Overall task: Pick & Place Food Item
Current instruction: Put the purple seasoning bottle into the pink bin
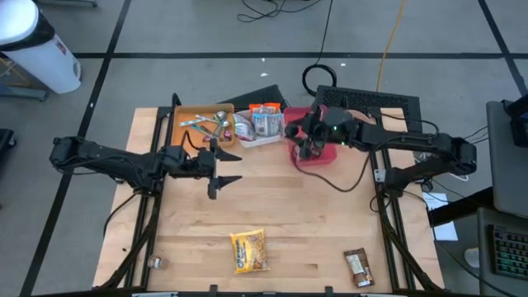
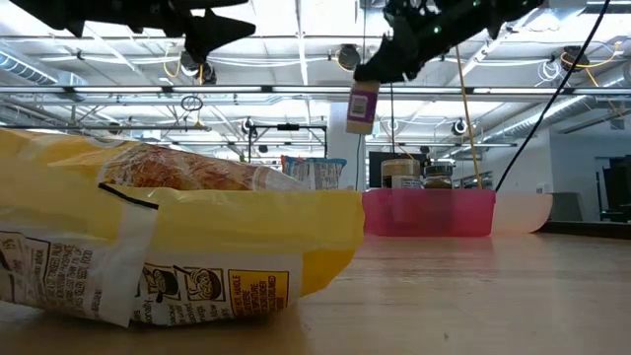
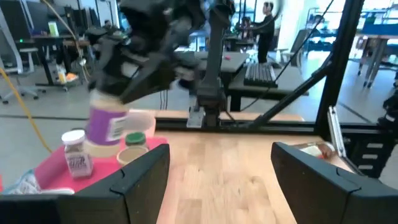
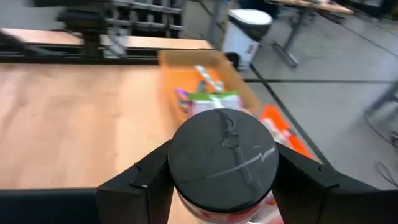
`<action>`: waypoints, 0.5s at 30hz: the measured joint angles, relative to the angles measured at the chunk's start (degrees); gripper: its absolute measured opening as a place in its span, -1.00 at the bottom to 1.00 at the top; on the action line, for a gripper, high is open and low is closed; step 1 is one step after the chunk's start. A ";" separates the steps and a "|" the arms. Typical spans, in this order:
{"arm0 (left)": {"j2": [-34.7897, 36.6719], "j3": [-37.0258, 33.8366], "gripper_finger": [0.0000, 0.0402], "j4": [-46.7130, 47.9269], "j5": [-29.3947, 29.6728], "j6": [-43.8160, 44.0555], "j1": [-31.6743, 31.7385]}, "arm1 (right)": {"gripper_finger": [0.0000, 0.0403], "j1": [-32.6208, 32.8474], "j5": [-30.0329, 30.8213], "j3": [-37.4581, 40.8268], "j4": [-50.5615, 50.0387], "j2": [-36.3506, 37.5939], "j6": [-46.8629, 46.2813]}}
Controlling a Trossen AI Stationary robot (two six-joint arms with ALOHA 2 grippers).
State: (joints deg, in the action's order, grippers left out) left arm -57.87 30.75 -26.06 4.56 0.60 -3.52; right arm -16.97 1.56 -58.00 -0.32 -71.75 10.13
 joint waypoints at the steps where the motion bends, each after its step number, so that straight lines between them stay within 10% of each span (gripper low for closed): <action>1: 0.19 0.04 0.44 0.15 0.00 0.00 -0.09 | 0.01 -1.14 -0.02 0.00 0.06 -0.02 0.00; 15: -0.33 -0.03 0.44 0.70 1.09 -0.33 -0.65 | 0.01 -13.85 -1.87 0.00 5.65 -8.91 -1.22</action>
State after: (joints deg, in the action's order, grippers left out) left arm -58.19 30.72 -25.36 5.65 0.27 -4.16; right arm -30.82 -0.31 -58.00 5.33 -80.66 8.91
